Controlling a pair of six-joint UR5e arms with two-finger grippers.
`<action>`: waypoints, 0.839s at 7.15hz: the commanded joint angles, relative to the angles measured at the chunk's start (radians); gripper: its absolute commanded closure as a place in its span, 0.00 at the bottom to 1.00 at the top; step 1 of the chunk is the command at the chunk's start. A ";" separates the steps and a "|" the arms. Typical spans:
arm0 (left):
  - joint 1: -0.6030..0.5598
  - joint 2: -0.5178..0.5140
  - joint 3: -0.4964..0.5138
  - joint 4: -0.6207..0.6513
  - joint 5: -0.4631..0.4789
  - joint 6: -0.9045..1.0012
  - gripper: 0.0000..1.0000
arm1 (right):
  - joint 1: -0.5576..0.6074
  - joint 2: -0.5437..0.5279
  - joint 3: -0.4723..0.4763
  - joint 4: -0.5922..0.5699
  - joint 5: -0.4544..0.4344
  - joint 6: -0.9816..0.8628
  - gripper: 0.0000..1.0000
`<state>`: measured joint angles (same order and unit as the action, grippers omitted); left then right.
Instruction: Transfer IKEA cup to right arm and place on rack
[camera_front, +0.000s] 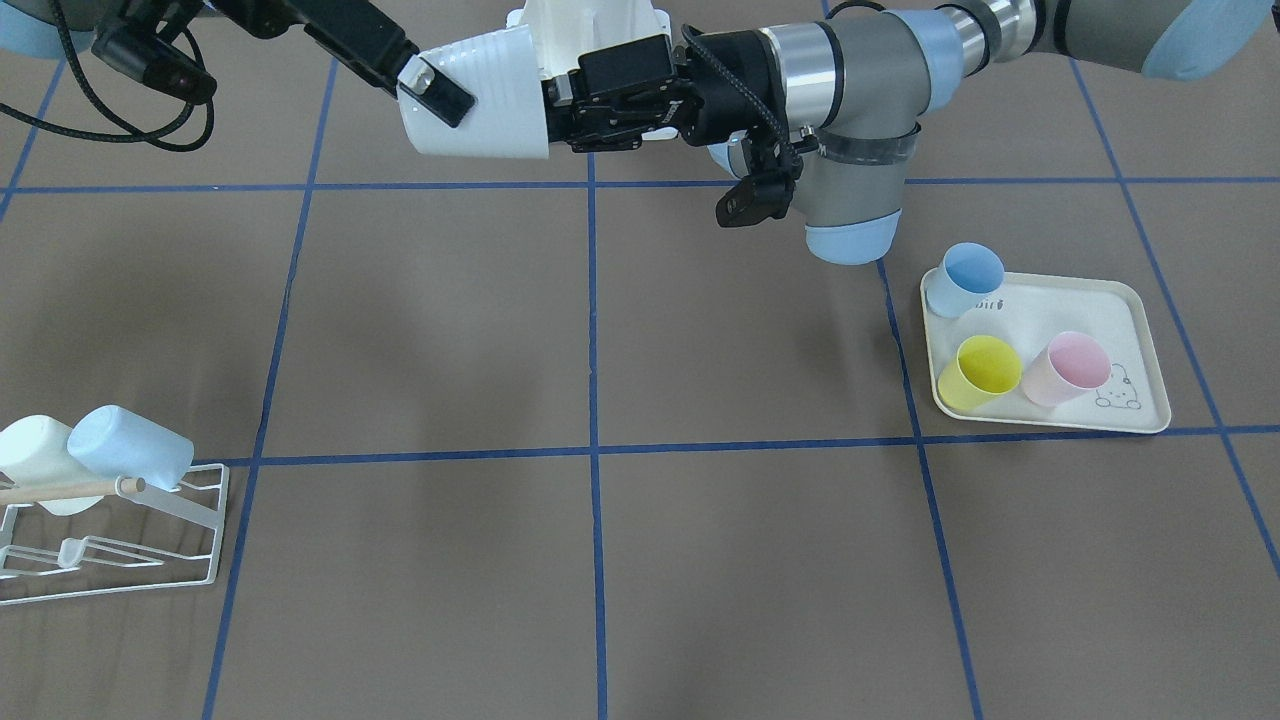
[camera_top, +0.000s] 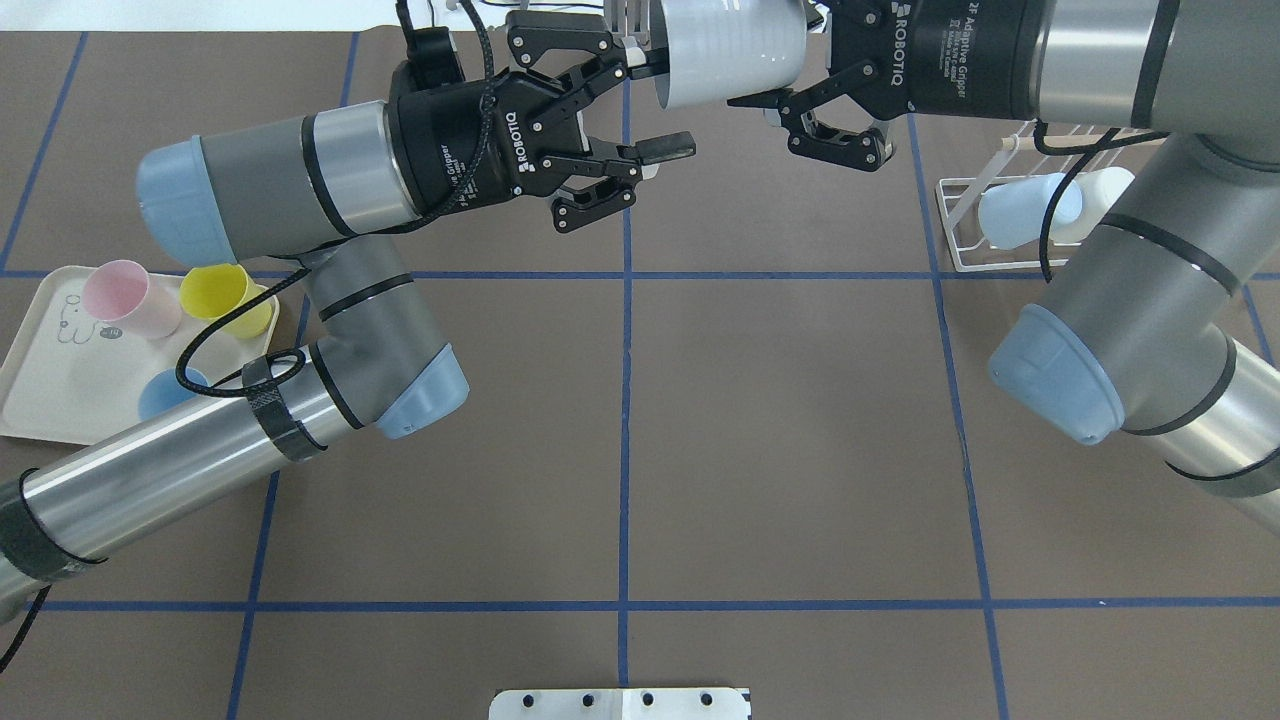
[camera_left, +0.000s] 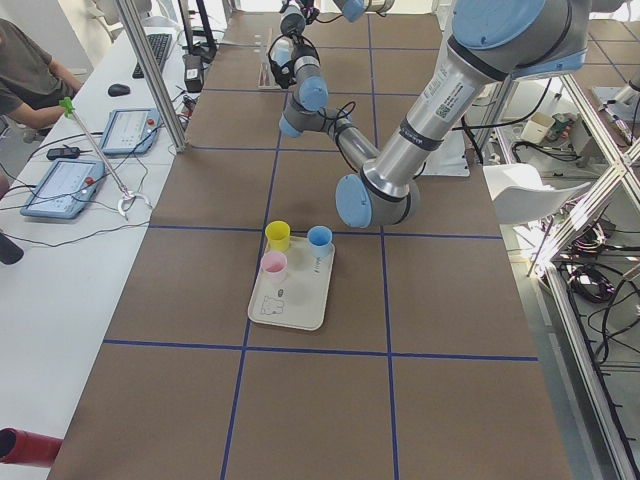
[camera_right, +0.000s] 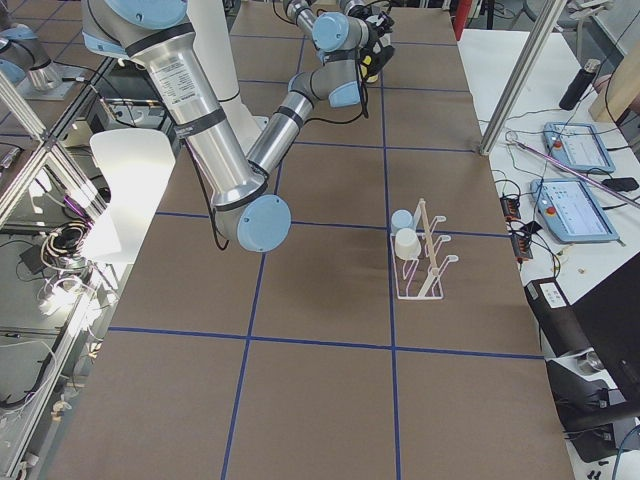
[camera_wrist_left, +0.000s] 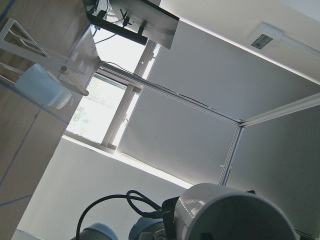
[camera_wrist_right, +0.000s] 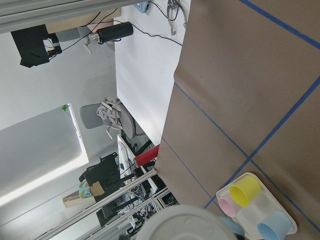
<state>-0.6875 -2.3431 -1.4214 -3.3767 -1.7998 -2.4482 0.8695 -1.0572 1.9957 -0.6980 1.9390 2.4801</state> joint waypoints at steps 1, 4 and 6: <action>-0.009 0.005 -0.002 -0.001 -0.004 0.014 0.31 | 0.015 -0.013 0.002 0.000 0.001 -0.013 1.00; -0.030 0.011 0.006 0.011 -0.007 0.066 0.31 | 0.156 -0.148 -0.014 -0.139 0.073 -0.378 1.00; -0.030 0.011 0.007 0.060 -0.007 0.124 0.31 | 0.300 -0.170 -0.053 -0.385 0.193 -0.817 1.00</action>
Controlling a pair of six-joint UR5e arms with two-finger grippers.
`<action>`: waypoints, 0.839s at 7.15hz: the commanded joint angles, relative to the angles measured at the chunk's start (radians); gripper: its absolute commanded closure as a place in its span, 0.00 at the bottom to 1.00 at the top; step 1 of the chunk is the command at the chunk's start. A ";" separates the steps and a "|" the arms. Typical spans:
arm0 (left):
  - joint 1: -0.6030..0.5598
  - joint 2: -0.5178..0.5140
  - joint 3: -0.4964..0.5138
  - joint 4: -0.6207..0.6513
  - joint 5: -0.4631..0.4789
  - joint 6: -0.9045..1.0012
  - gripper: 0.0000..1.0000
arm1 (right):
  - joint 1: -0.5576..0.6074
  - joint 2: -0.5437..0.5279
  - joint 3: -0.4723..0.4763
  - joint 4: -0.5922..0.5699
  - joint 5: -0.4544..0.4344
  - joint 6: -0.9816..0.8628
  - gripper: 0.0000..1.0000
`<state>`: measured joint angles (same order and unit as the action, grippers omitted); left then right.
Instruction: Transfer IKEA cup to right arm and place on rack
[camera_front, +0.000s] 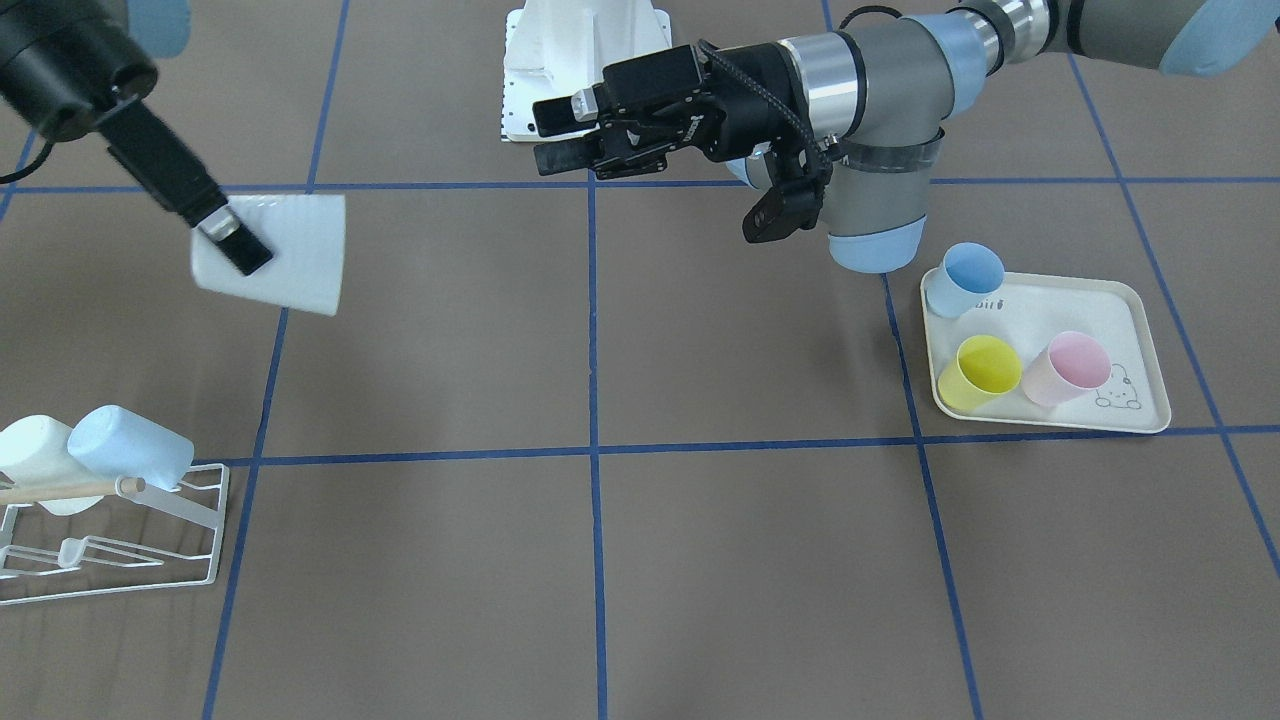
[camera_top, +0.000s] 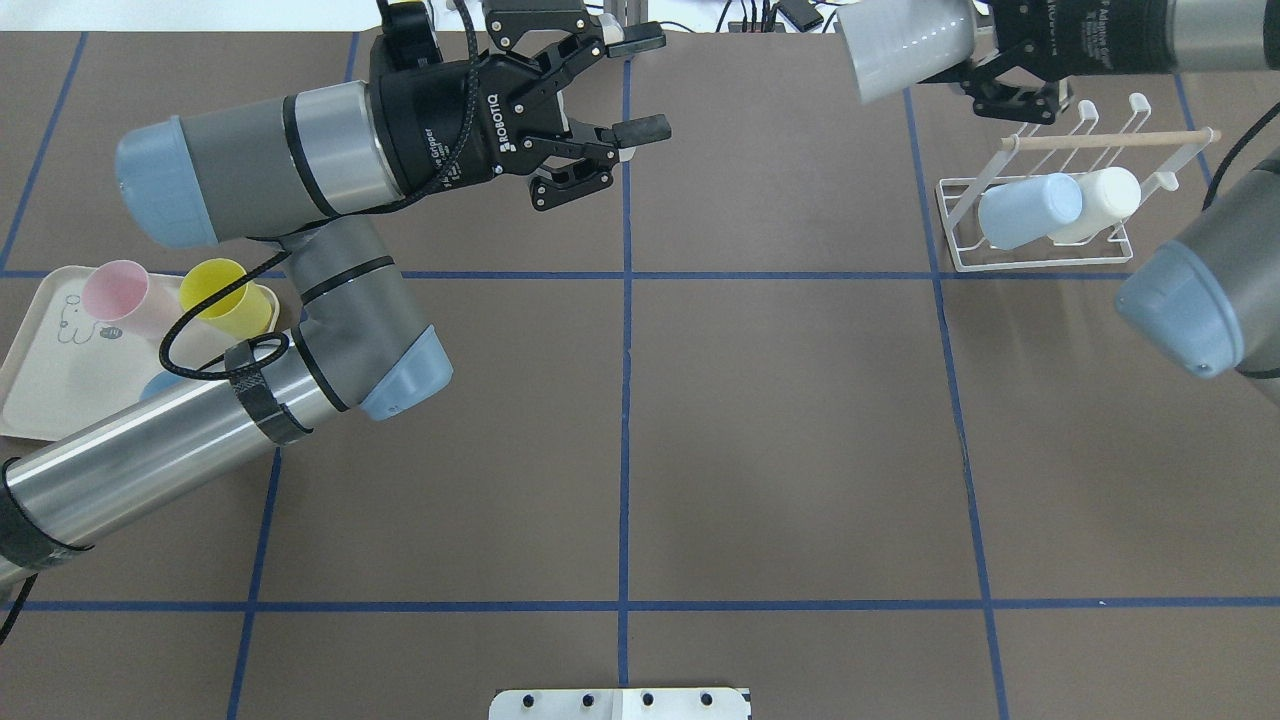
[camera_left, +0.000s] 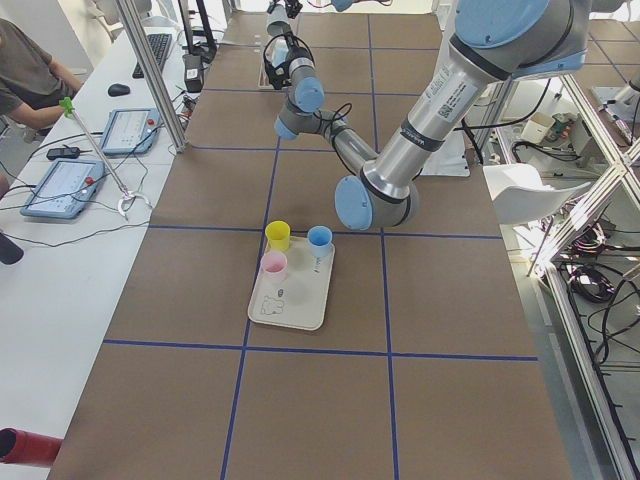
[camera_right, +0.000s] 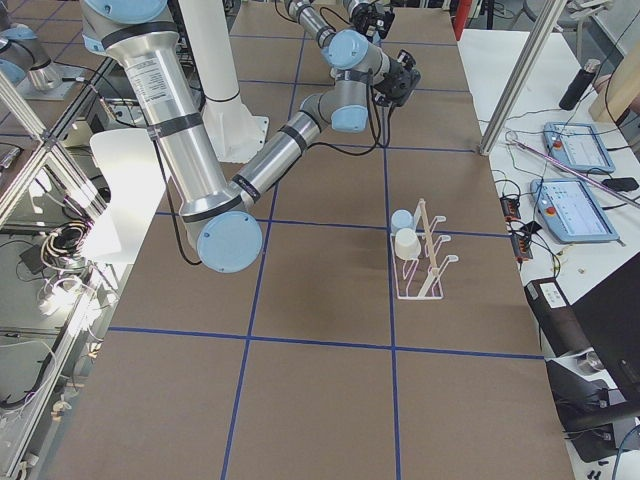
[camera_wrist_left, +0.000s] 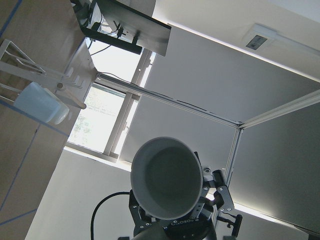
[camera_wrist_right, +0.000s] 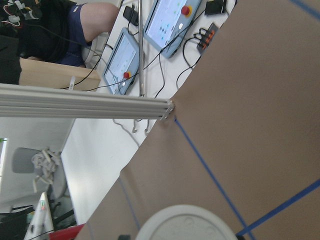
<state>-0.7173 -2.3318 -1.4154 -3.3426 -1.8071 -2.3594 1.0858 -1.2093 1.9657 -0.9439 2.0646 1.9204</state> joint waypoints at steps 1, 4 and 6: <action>-0.004 0.005 0.004 0.028 0.000 0.038 0.31 | 0.136 -0.048 -0.056 -0.194 0.083 -0.452 1.00; -0.011 0.006 0.026 0.034 0.000 0.055 0.31 | 0.235 -0.171 -0.184 -0.196 0.063 -0.937 1.00; -0.011 0.006 0.027 0.051 0.000 0.058 0.31 | 0.214 -0.223 -0.189 -0.196 -0.125 -1.070 1.00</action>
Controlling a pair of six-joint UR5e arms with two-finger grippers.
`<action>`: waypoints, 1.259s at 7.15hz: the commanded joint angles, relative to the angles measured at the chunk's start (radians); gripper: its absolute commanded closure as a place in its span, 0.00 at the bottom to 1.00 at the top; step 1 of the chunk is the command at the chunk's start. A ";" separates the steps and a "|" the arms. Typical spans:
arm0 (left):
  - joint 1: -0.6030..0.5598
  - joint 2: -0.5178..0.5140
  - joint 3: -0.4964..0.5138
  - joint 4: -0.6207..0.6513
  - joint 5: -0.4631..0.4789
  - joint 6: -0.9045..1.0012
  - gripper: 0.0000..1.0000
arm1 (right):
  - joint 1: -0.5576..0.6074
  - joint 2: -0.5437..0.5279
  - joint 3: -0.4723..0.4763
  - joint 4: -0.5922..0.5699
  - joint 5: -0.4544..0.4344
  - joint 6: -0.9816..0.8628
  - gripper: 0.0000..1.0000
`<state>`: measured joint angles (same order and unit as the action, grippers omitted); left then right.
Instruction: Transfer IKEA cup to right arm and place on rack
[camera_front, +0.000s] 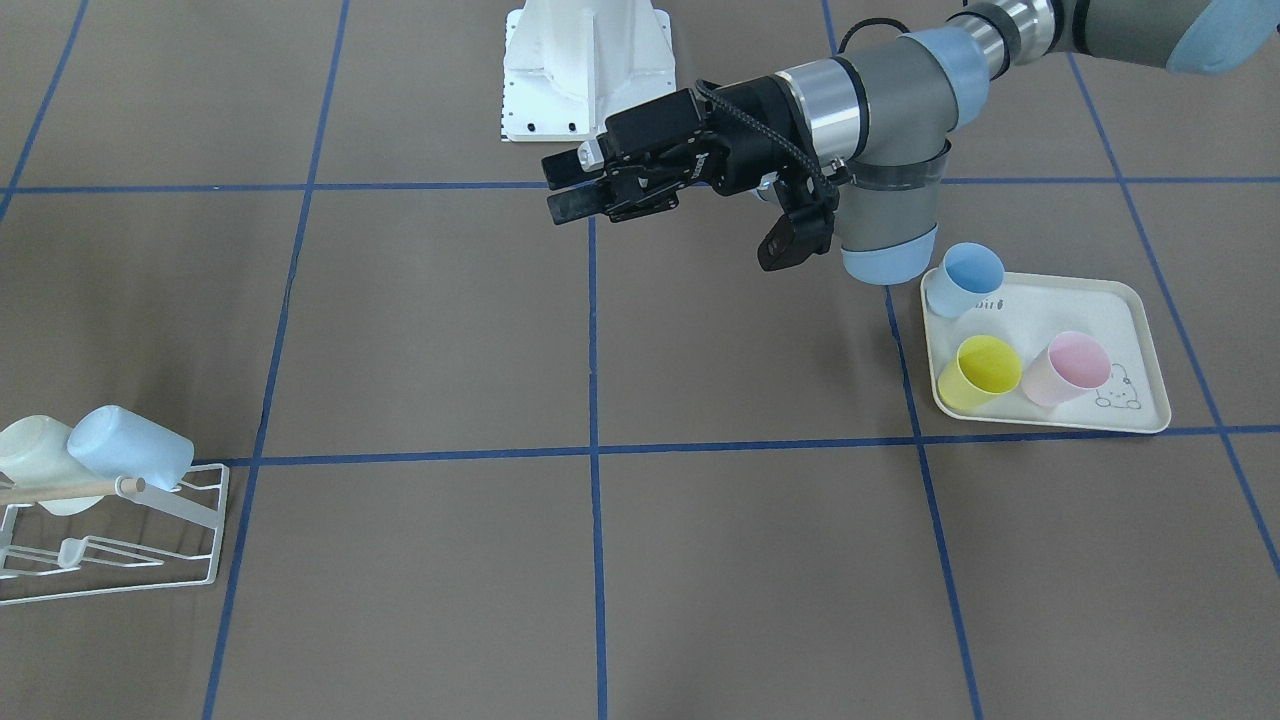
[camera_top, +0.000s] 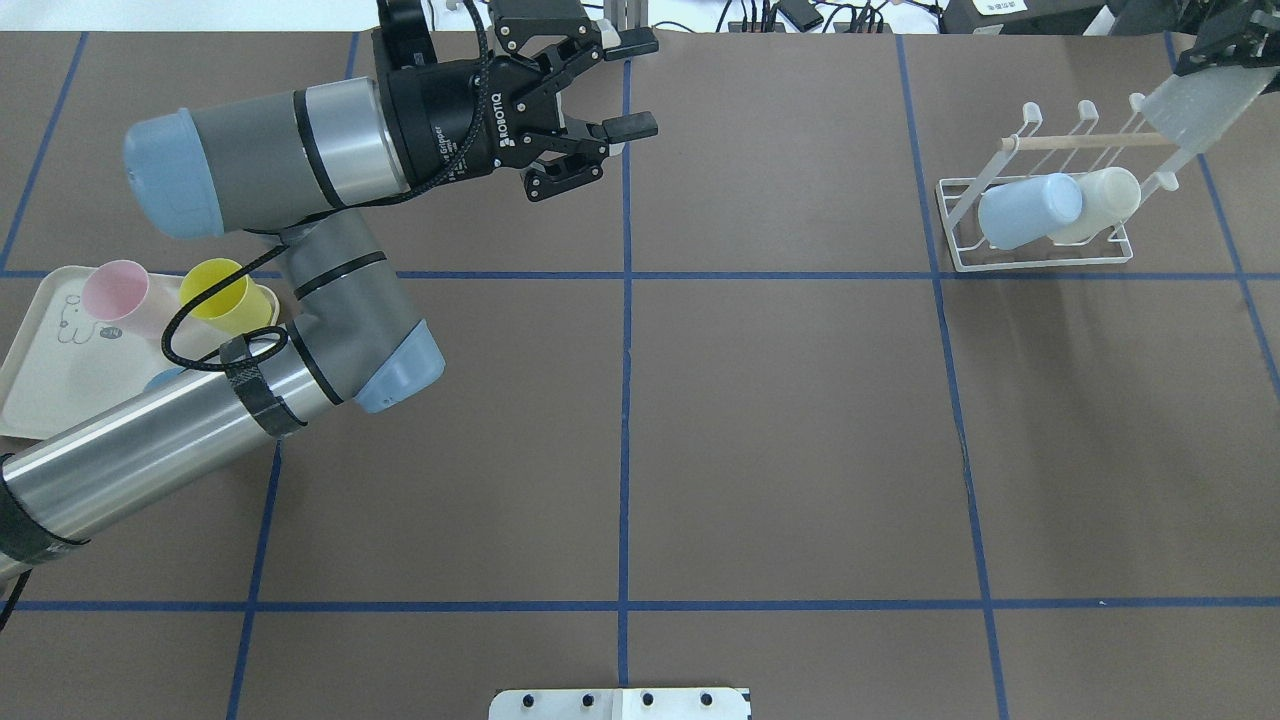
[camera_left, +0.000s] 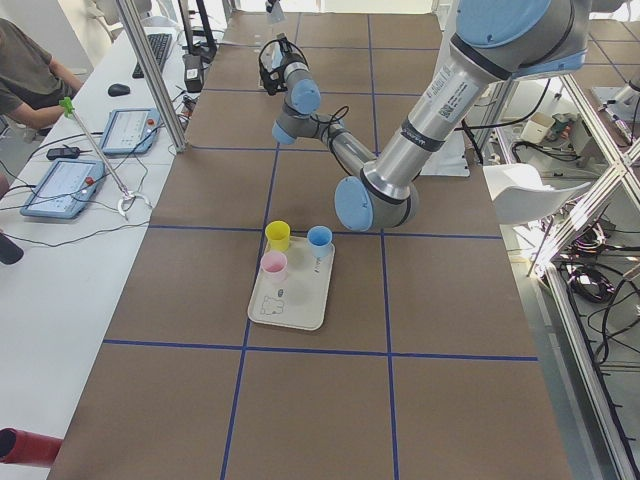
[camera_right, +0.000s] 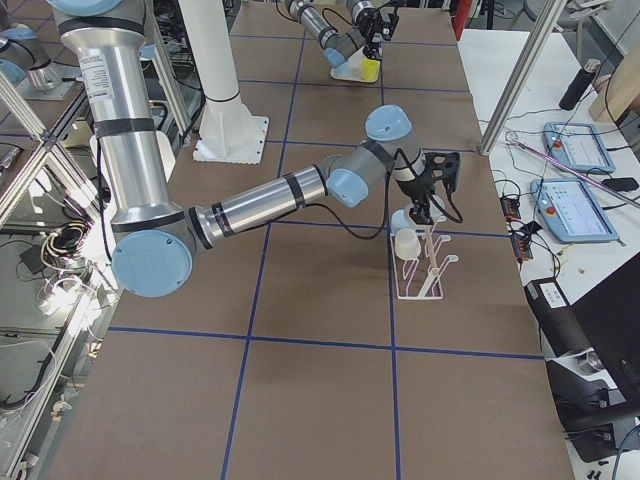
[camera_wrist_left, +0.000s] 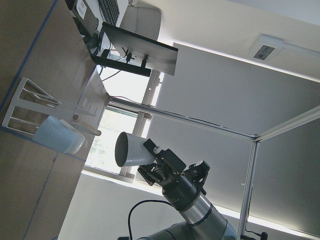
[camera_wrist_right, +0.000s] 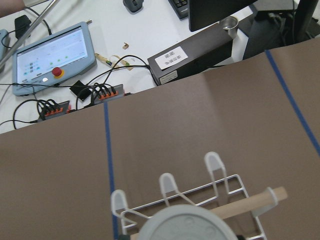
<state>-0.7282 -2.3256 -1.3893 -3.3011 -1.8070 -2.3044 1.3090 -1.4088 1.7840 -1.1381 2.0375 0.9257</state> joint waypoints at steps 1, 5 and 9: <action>0.000 0.000 0.001 0.011 0.000 0.003 0.31 | -0.013 -0.025 -0.020 0.000 -0.108 -0.077 1.00; 0.001 0.000 0.001 0.014 0.000 0.003 0.31 | -0.051 -0.064 -0.020 0.011 -0.111 -0.064 1.00; 0.003 0.000 0.001 0.014 0.000 0.003 0.31 | -0.079 -0.076 -0.032 0.012 -0.131 -0.070 1.00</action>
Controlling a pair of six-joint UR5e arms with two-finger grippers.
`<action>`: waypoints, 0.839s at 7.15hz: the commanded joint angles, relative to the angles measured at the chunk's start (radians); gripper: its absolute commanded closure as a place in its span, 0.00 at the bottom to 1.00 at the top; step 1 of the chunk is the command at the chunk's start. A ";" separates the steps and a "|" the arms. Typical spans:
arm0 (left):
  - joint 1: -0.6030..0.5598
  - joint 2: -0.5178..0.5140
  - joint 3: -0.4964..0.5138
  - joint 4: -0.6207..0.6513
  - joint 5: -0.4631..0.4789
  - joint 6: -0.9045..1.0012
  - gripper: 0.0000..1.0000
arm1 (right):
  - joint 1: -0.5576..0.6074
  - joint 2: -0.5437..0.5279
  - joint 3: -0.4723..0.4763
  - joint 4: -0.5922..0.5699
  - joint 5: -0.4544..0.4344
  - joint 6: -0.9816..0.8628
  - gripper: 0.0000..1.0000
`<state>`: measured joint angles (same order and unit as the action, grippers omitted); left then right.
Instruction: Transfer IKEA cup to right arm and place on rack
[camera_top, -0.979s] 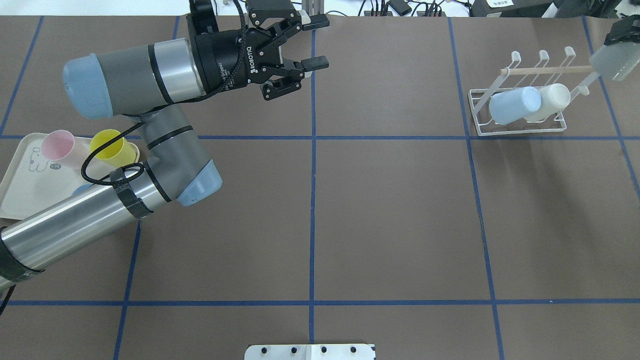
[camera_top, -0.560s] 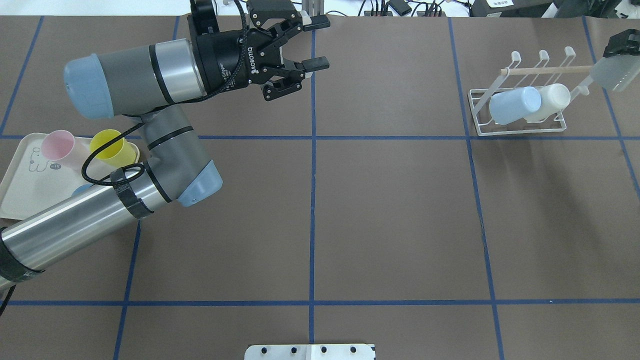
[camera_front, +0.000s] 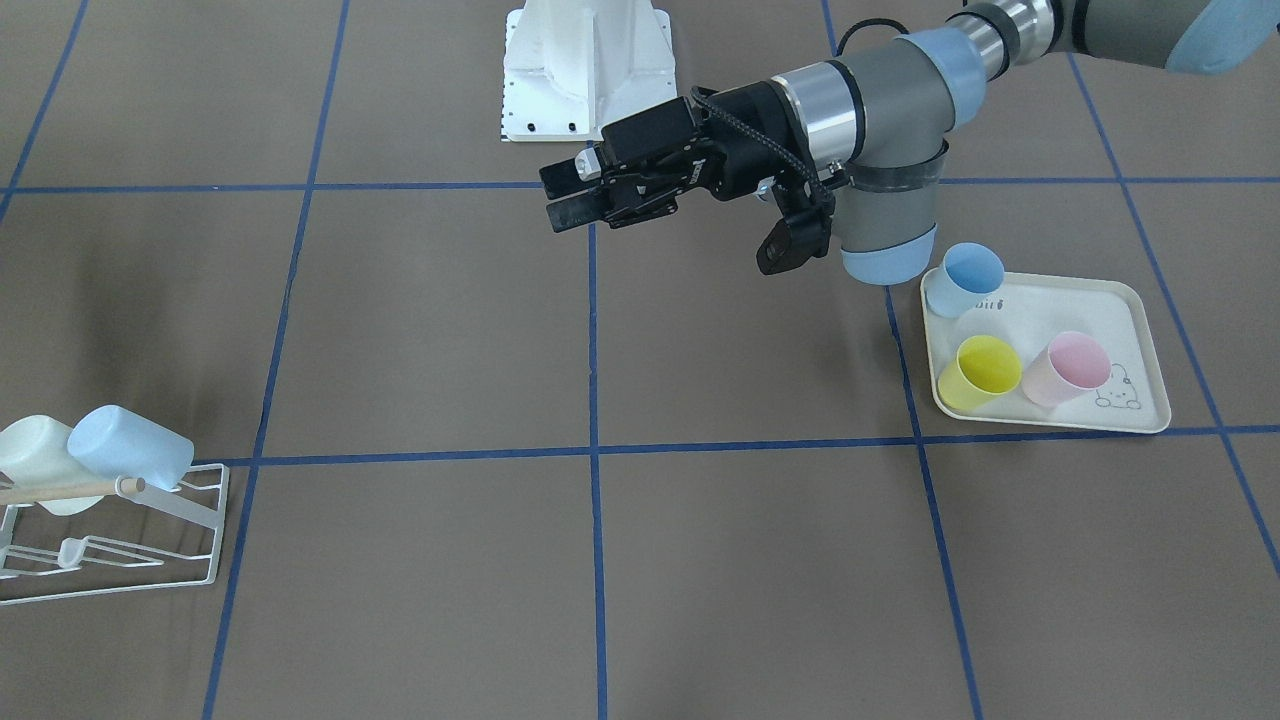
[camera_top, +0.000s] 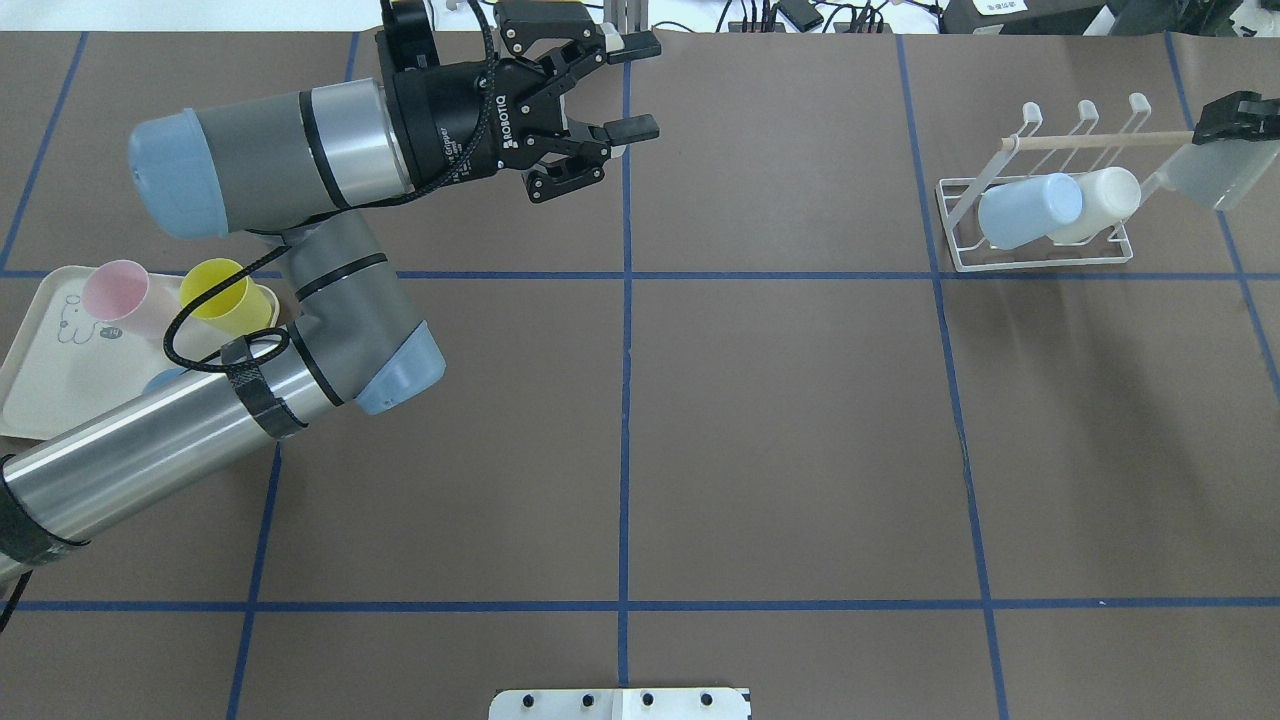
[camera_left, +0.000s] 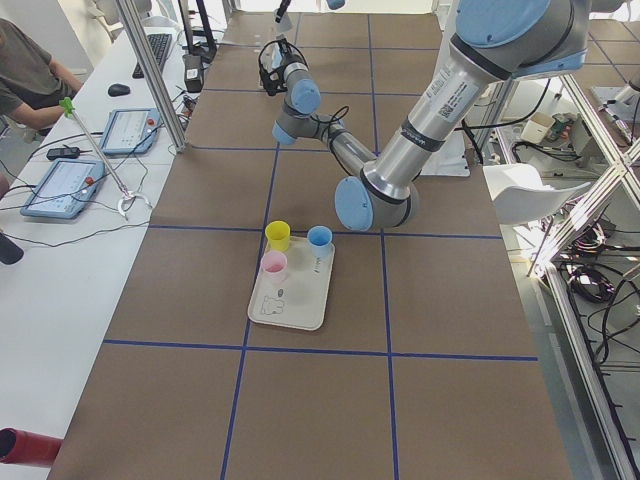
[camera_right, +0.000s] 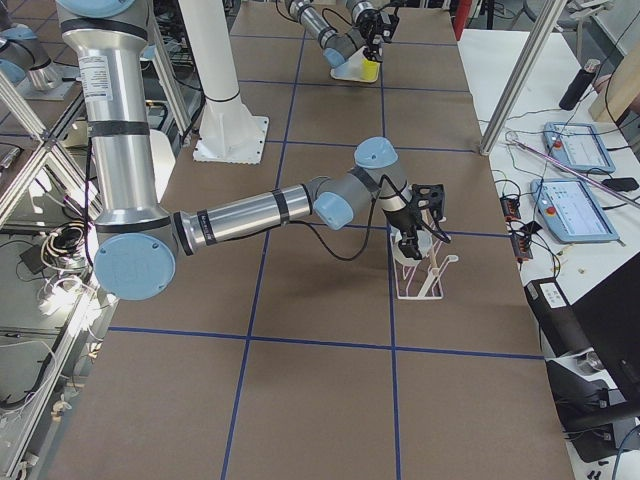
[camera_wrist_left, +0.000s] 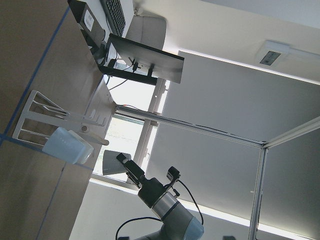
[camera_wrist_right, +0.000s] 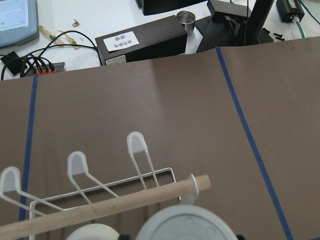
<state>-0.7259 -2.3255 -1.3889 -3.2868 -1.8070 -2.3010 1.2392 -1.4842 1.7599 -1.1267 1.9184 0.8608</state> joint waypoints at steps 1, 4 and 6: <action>0.000 0.000 0.001 0.000 0.000 0.000 0.31 | -0.012 0.001 -0.017 0.001 -0.013 -0.009 1.00; -0.001 0.000 -0.001 0.000 0.000 0.000 0.31 | -0.023 0.008 -0.033 0.002 -0.015 -0.009 1.00; -0.001 0.000 -0.001 0.000 0.000 0.000 0.31 | -0.027 0.013 -0.051 0.002 -0.016 -0.009 1.00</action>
<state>-0.7271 -2.3255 -1.3897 -3.2873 -1.8070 -2.3010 1.2155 -1.4741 1.7190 -1.1243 1.9034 0.8514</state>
